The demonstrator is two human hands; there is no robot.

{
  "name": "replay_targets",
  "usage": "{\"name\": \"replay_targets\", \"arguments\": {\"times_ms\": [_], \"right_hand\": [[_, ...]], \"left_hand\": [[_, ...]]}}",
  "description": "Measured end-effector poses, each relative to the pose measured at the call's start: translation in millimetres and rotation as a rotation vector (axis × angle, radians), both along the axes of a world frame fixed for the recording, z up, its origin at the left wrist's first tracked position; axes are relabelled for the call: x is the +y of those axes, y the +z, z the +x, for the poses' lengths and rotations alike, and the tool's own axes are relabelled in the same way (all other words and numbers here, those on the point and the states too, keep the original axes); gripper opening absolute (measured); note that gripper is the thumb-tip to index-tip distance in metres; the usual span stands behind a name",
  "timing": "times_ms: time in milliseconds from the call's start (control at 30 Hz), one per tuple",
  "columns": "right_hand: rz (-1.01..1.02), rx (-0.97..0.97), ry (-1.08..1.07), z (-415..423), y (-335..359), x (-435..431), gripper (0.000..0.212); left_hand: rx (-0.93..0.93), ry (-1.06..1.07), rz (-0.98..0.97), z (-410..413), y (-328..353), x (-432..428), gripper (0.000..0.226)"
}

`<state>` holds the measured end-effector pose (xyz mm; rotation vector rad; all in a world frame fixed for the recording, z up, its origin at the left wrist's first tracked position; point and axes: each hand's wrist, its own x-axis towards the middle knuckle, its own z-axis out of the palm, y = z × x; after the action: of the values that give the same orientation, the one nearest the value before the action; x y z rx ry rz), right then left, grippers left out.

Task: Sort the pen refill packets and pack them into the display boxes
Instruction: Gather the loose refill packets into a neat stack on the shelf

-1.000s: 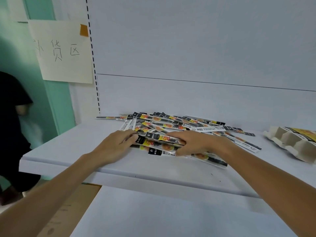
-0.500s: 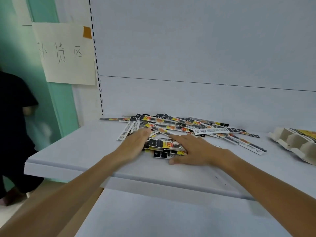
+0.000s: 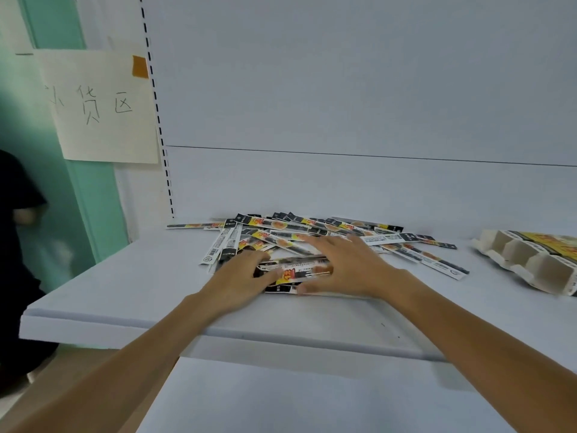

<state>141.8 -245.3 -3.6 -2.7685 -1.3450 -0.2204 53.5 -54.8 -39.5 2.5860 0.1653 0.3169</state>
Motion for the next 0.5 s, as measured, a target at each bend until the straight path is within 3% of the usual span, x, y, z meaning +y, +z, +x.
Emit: {"name": "replay_targets", "arguments": {"times_ms": [133,200,300,500], "right_hand": [[0.155,-0.064,-0.145,7.2,-6.6,-30.0,0.092],[0.321,0.048,-0.294,12.1,-17.3,-39.7,0.093],[0.405,0.288,-0.533,17.1,-27.4,-45.8,0.073],[0.609,0.512,-0.533,15.0,-26.2,-37.8,0.049]], "left_hand": [[-0.043,-0.018,-0.036,-2.0,4.3,-4.1,0.054],[-0.063,-0.014,-0.013,-0.4,6.4,-6.6,0.050],[-0.045,0.010,0.009,3.2,6.4,-11.3,0.051],[-0.008,0.002,-0.184,8.9,6.4,-20.6,0.052]]}}
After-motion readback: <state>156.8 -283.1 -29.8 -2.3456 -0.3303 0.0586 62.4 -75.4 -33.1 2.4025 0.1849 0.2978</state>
